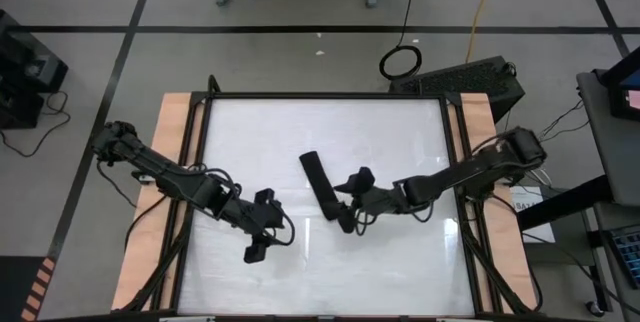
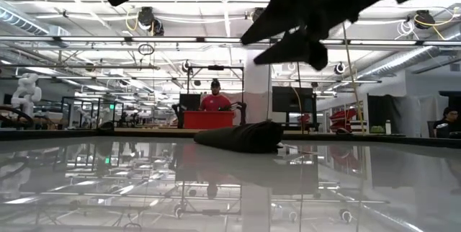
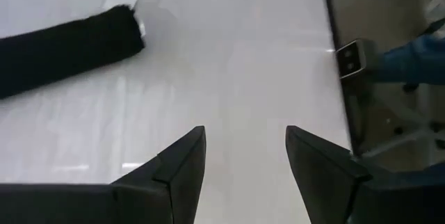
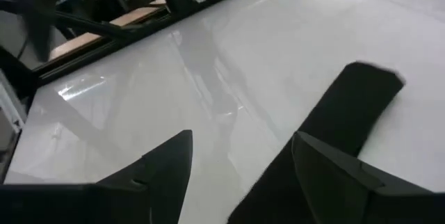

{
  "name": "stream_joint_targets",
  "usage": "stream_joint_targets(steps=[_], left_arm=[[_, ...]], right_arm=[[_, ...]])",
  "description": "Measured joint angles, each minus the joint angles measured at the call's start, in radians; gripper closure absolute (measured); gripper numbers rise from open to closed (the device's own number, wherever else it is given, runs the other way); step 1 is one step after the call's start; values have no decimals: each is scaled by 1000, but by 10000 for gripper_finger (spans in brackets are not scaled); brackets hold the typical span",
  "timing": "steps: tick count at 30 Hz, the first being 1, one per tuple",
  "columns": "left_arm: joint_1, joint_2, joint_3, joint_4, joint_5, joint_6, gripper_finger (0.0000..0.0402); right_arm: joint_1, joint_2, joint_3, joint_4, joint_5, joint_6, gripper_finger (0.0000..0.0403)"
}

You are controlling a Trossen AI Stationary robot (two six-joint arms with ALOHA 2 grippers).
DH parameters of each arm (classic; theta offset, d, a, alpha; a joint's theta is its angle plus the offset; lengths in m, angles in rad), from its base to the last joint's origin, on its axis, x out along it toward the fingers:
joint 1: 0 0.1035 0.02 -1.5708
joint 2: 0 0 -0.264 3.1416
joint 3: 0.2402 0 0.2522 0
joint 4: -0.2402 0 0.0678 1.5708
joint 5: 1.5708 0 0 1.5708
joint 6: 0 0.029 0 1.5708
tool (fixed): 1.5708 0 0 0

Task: Roll towel
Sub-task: Return to Home Position

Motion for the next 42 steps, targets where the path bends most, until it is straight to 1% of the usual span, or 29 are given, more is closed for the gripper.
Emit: stream_joint_targets(steps=[7, 13, 17, 19, 23, 25, 28, 34, 38, 42], left_arm=[[1, 0, 0, -36, -64, 44, 196], [1, -3, 0, -82, -150, 84, 196], [1, -20, -5, -136, -239, 101, 196], [3, -42, -12, -141, -284, 107, 196], [16, -111, -46, -154, -373, 108, 196], [29, -160, -77, -149, -400, 106, 196], [49, -240, -137, -135, -413, 95, 196], [68, -426, -320, 7, -425, 30, 196], [68, -524, -450, 123, -441, -31, 196], [68, -597, -573, 233, -466, -107, 196]], right_arm=[[28, -158, 1, -150, -1, -94, 172], [77, -312, 2, -327, -2, -136, 184], [119, -414, 2, -456, 4, -137, 189], [140, -464, 2, -516, 31, -125, 191], [195, -565, 2, -644, 149, -78, 191], [223, -611, 2, -693, 210, -57, 191], [265, -673, 2, -749, 277, -46, 191], [349, -744, -2, -849, 374, 8, 191], [402, -767, -56, -834, 437, 50, 191], [457, -793, -157, -777, 533, 151, 191]])
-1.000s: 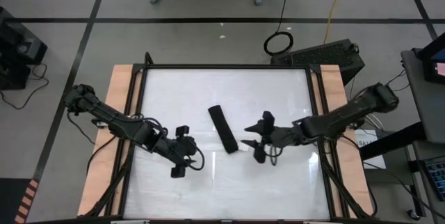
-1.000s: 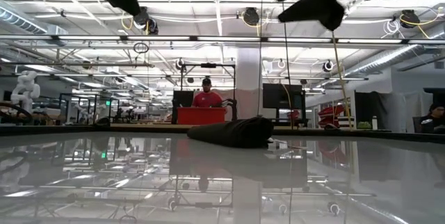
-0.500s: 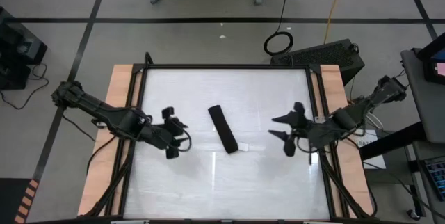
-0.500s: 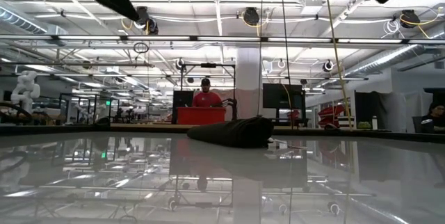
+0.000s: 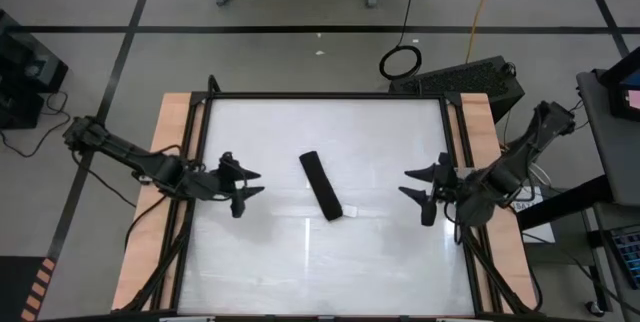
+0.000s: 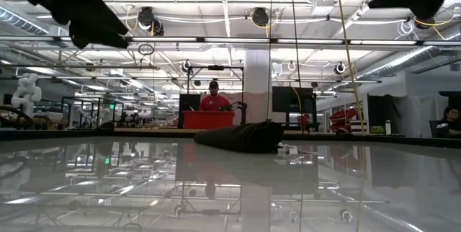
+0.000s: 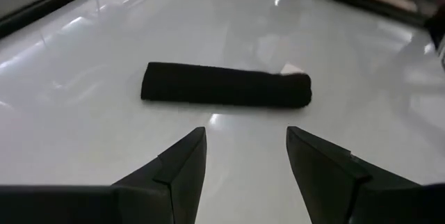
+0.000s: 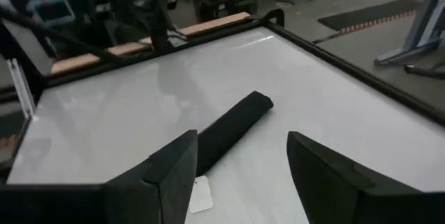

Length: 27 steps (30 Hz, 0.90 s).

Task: Roll towel
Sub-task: Return to Home Position

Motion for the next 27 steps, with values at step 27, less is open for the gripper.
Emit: stream_joint_targets(steps=[27], left_arm=[[212, -74, -213, 388, 104, 61, 196]], right_arm=[[-119, -372, -436, 264, -225, -8, 190]])
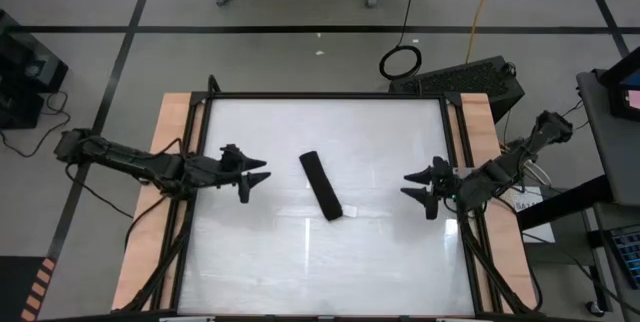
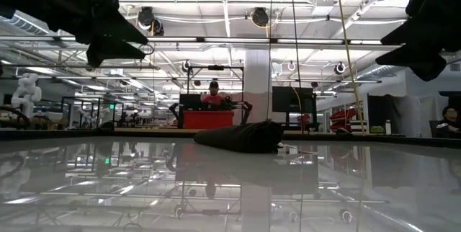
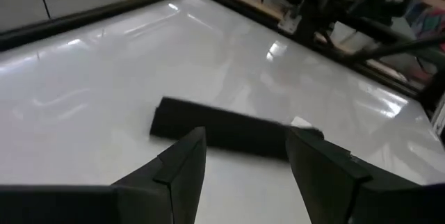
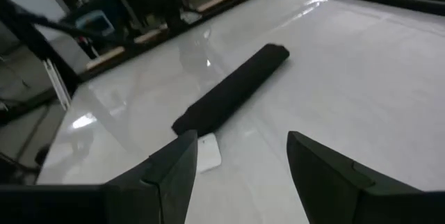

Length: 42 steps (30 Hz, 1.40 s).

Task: Roll towel
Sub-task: Return to Home Position

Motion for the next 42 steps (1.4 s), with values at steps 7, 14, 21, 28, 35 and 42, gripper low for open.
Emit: stream_joint_targets(steps=[7, 14, 21, 28, 35, 42], left_arm=[[60, -4, -127, 314, 30, 36, 196], [82, -4, -310, 515, 41, -55, 196], [82, -2, -317, 494, 25, -29, 196], [82, -2, -318, 493, 1, 21, 196], [82, -2, -318, 492, 0, 23, 196], [82, -2, -318, 492, -1, 22, 196]], right_arm=[[-54, -205, -139, 87, -2, -72, 193], [-104, -302, -170, 135, -12, -208, 209], [-165, -333, -170, 132, -34, -318, 228], [-217, -336, -170, 132, -82, -392, 234], [-230, -336, -170, 132, -18, -456, 234], [-230, -336, -170, 134, 4, -415, 234]])
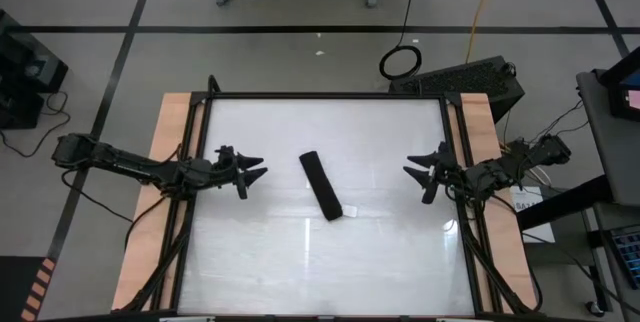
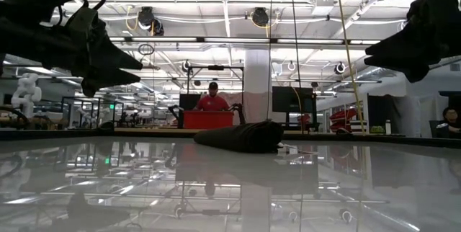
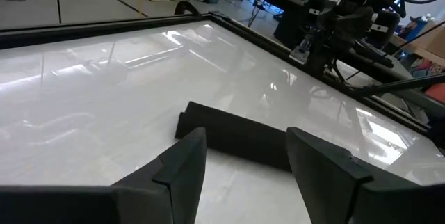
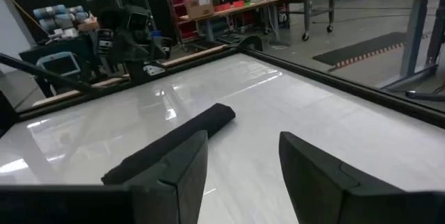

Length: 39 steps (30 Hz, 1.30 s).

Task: Roll towel
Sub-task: Return to Home Position

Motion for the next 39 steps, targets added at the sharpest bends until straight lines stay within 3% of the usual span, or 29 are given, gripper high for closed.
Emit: stream_joint_targets(steps=[8, 39], left_arm=[[0, 0, 0, 0, 0, -1, 196], [0, 0, -1, 0, 0, -2, 196]], right_arm=[[0, 0, 0, 6, 0, 117, 234], [0, 0, 0, 6, -1, 109, 234]])
